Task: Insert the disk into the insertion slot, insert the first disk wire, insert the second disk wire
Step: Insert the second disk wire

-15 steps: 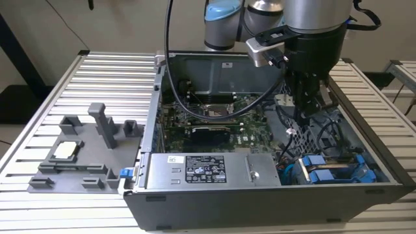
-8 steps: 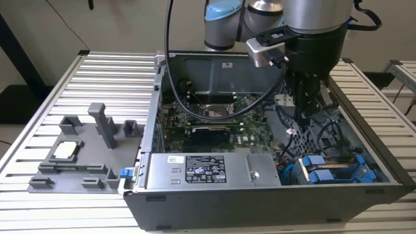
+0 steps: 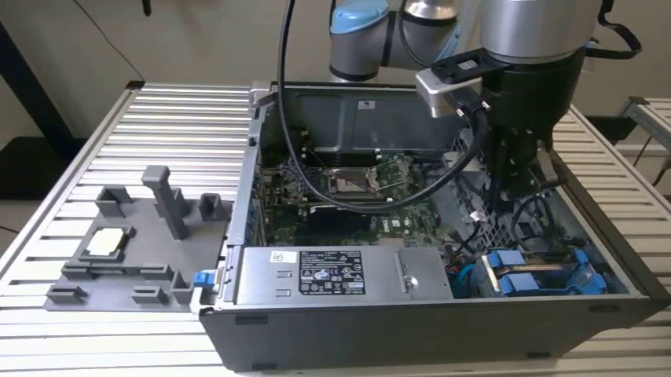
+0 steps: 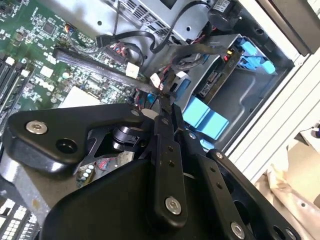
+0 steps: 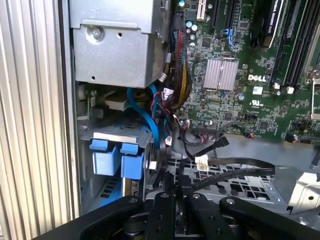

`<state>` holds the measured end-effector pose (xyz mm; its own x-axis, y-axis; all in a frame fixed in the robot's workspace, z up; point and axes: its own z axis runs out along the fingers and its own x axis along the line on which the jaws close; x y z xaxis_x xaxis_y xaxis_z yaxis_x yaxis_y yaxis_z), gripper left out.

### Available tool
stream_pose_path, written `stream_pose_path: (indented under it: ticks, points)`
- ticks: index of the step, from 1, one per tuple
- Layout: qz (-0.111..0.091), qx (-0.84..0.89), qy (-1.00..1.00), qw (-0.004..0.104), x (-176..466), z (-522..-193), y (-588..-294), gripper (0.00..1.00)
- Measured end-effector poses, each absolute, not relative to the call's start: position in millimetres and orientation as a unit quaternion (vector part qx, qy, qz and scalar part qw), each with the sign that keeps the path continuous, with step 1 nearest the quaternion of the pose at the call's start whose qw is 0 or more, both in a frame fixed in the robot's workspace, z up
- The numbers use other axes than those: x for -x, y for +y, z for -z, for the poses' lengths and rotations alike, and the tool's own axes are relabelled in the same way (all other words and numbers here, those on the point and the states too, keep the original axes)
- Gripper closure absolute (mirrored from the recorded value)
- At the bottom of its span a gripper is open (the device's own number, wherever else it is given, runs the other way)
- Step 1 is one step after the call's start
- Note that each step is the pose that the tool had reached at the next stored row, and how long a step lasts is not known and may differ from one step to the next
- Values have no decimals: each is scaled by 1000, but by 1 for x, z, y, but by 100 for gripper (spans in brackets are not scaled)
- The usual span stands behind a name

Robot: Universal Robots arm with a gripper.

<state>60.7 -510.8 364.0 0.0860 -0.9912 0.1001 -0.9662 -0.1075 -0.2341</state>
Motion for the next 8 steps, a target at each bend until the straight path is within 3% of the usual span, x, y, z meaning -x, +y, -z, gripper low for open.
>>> stream_pose_path:
  ticks: [8]
  points:
    - [112, 736, 666, 50, -72, -364, -533, 84]
